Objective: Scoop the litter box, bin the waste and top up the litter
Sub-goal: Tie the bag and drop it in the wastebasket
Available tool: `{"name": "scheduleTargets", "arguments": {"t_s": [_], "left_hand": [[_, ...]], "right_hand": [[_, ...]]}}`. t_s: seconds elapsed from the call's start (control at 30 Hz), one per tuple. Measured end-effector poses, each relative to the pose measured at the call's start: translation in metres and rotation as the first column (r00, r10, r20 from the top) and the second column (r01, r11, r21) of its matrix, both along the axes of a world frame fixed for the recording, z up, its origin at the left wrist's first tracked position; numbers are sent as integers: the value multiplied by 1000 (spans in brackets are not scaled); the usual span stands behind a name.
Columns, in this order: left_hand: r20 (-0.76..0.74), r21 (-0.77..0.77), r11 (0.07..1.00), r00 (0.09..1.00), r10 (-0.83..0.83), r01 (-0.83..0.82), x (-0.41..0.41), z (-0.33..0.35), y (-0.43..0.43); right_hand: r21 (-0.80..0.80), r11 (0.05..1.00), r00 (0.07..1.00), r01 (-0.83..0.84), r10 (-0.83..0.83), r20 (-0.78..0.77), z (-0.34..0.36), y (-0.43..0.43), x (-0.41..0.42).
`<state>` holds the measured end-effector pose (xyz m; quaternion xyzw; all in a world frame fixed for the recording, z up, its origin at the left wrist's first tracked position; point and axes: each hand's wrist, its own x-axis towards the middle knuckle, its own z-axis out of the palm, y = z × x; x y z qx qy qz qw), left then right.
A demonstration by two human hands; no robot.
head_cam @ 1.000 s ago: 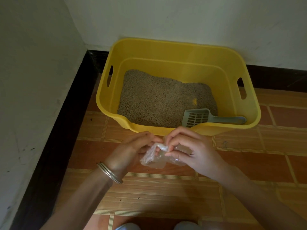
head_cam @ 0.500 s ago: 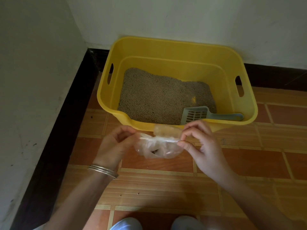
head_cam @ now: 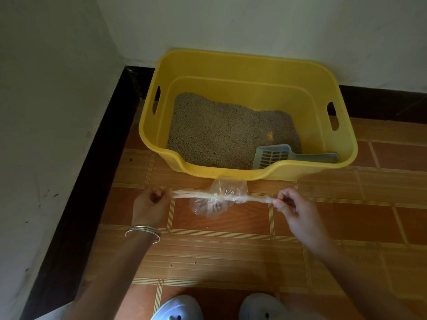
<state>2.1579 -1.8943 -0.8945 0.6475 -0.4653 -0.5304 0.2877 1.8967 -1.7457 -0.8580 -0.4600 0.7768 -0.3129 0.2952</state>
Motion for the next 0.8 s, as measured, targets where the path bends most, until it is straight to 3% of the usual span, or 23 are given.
{"name": "scheduleTargets", "arguments": {"t_s": [0.13, 0.23, 0.43, 0.63, 0.8], "left_hand": [[38, -160, 979, 992, -121, 126, -3, 27, -5], [-66, -241, 951, 974, -215, 193, -10, 57, -4], [-220, -282, 897, 887, -405, 340, -37, 85, 2], [-219, -343, 821, 811, -542, 456, -51, 91, 12], [-142, -379, 788, 811, -567, 485, -52, 90, 16]], "right_hand": [[-109, 994, 979, -19, 40, 201, 25, -11, 3], [-185, 980, 949, -80, 131, 286, 48, -19, 7], [-291, 899, 932, -328, 357, 53, 73, -47, 27], [-260, 940, 932, -223, 284, 227, 67, -67, 38], [-258, 948, 921, -188, 262, 289, 59, -74, 41]]}}
